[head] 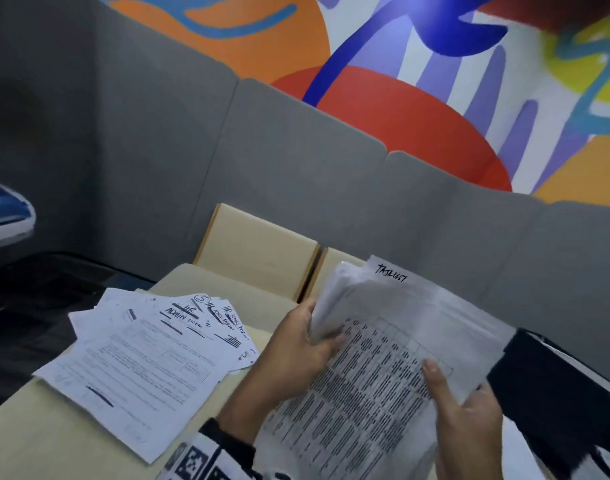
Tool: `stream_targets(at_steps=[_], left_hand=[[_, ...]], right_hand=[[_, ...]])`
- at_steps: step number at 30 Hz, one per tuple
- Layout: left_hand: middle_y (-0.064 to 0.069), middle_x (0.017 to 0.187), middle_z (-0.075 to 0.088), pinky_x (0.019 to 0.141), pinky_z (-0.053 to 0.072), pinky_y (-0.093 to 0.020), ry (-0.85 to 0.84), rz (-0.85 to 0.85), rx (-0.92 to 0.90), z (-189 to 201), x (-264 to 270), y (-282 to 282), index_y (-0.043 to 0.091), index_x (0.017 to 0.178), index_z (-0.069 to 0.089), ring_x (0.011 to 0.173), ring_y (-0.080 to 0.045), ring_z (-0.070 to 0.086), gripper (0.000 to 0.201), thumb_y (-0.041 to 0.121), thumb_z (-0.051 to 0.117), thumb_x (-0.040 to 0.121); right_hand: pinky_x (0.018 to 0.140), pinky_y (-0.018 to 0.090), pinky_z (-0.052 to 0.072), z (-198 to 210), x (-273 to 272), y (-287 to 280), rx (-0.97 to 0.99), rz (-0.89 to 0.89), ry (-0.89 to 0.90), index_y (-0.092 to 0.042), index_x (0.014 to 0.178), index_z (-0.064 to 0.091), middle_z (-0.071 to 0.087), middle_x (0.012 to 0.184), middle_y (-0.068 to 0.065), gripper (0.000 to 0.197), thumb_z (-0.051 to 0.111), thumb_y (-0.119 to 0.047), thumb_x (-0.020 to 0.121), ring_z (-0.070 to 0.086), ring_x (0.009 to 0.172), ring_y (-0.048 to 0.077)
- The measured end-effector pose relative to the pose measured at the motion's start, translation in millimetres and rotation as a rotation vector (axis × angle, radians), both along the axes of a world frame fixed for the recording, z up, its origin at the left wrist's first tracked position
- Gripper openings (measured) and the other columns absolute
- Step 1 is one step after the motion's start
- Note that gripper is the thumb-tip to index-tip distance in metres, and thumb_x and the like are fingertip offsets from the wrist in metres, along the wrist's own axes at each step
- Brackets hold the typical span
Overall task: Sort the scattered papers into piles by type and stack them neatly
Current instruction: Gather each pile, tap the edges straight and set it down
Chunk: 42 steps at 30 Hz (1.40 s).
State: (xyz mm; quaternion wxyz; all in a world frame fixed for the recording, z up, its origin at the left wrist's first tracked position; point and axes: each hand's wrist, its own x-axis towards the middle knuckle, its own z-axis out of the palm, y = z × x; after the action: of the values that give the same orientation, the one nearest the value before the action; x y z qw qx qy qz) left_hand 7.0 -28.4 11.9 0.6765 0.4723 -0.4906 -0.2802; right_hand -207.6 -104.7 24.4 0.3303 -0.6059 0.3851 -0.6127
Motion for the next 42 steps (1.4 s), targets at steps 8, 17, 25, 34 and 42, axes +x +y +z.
stream_targets(at_steps=[8, 17, 25, 34, 42], left_hand=[[0.006, 0.105, 0.075, 0.077, 0.064, -0.03, 0.061, -0.051, -0.134, 16.9, 5.1, 14.8, 0.036, 0.127, 0.058, 0.095, -0.009, 0.075, 0.051, 0.019, 0.083, 0.087], [-0.002, 0.108, 0.08, 0.098, 0.057, -0.051, -0.033, -0.096, 0.076, -14.3, 3.6, 5.1, 0.017, 0.114, 0.076, 0.103, -0.02, 0.076, 0.025, 0.033, 0.074, 0.096], [0.003, 0.104, 0.08, 0.083, 0.065, -0.033, 0.068, 0.045, -0.004, 6.7, -4.4, 3.4, 0.021, 0.119, 0.069, 0.095, -0.013, 0.077, 0.04, 0.035, 0.084, 0.085], [-0.01, 0.109, 0.078, 0.093, 0.061, -0.048, 0.028, 0.038, 0.113, -7.3, -10.1, -6.3, 0.015, 0.117, 0.069, 0.103, -0.026, 0.074, 0.042, 0.037, 0.084, 0.085], [-0.006, 0.112, 0.078, 0.089, 0.063, -0.047, 0.042, -0.055, 0.039, -9.6, -0.1, 2.1, 0.016, 0.125, 0.064, 0.104, -0.023, 0.076, 0.05, 0.036, 0.081, 0.083]], right_hand=[[0.088, 0.026, 0.062, 22.1, -11.7, 7.5, -0.058, 0.101, -0.073, -0.023, 0.118, 0.067, 0.08, 0.108, -0.007, 0.042, 0.08, -0.023, 0.078, 0.076, 0.098, 0.009], [0.097, 0.041, 0.049, -20.7, 2.2, 8.0, -0.057, -0.094, 0.121, -0.015, 0.128, 0.065, 0.072, 0.115, 0.004, 0.064, 0.069, -0.051, 0.075, 0.066, 0.107, 0.025], [0.078, 0.013, 0.057, 12.8, 0.0, 20.8, -0.157, 0.085, 0.012, -0.028, 0.12, 0.058, 0.075, 0.108, -0.02, 0.039, 0.076, -0.03, 0.087, 0.072, 0.098, -0.003], [0.088, 0.019, 0.057, -24.9, -8.4, 7.8, -0.089, 0.111, -0.002, -0.021, 0.132, 0.058, 0.076, 0.116, -0.009, 0.042, 0.073, -0.025, 0.093, 0.072, 0.11, 0.009], [0.079, 0.008, 0.053, -17.0, -15.0, 16.5, -0.16, 0.14, -0.019, -0.026, 0.113, 0.059, 0.075, 0.099, -0.03, 0.023, 0.069, -0.021, 0.093, 0.07, 0.097, -0.008]])
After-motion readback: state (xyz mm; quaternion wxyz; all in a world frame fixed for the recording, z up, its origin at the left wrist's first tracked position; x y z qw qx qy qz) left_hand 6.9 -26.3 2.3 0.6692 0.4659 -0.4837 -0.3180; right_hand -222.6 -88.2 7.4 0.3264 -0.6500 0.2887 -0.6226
